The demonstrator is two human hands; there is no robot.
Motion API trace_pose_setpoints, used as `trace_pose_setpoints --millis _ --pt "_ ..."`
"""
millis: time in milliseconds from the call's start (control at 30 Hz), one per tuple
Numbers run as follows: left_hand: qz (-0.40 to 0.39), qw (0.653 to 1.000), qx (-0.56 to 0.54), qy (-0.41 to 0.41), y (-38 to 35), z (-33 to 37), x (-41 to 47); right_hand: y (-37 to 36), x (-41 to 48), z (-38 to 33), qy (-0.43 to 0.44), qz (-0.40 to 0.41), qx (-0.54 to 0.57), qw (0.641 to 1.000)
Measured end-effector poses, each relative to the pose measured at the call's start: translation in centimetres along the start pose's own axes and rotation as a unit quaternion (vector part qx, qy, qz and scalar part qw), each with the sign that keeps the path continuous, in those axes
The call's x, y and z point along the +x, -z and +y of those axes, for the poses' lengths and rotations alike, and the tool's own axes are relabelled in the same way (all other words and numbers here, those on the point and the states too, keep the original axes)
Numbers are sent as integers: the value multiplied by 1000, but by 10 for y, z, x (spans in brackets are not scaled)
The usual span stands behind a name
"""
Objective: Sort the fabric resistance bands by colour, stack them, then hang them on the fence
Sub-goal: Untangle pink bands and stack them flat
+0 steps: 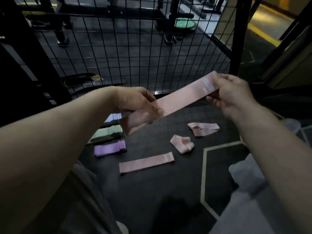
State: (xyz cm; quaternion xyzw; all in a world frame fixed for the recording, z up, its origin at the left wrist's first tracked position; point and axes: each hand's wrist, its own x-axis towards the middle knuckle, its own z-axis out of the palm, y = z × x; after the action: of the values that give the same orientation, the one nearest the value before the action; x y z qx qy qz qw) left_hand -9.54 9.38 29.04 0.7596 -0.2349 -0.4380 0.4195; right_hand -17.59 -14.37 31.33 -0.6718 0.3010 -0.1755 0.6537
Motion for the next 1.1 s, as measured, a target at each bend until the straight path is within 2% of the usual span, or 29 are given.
trace_pose_setpoints --millis 100,267,400,533,833,967,1100 --pt "16 998 33 55 6 -8 -6 7 5 27 -68 4 -36 997" --pt "73 991 62 98 21 -25 -11 21 6 54 -154 -23 -9 988" --pt "120 984 50 123 29 -38 -18 31 4 59 -162 -27 -14 986" --pt "189 973 9 133 35 -49 -28 36 1 61 -181 -65 -20 981" --pt "286 946 -75 132 22 -45 -63 38 -25 78 -114 -86 -94 985" --pt "308 939 -44 148 19 -62 -72 39 -30 94 -121 -125 -124 977" --pt "294 936 7 193 10 -81 -74 30 -25 119 -154 -164 -157 962"
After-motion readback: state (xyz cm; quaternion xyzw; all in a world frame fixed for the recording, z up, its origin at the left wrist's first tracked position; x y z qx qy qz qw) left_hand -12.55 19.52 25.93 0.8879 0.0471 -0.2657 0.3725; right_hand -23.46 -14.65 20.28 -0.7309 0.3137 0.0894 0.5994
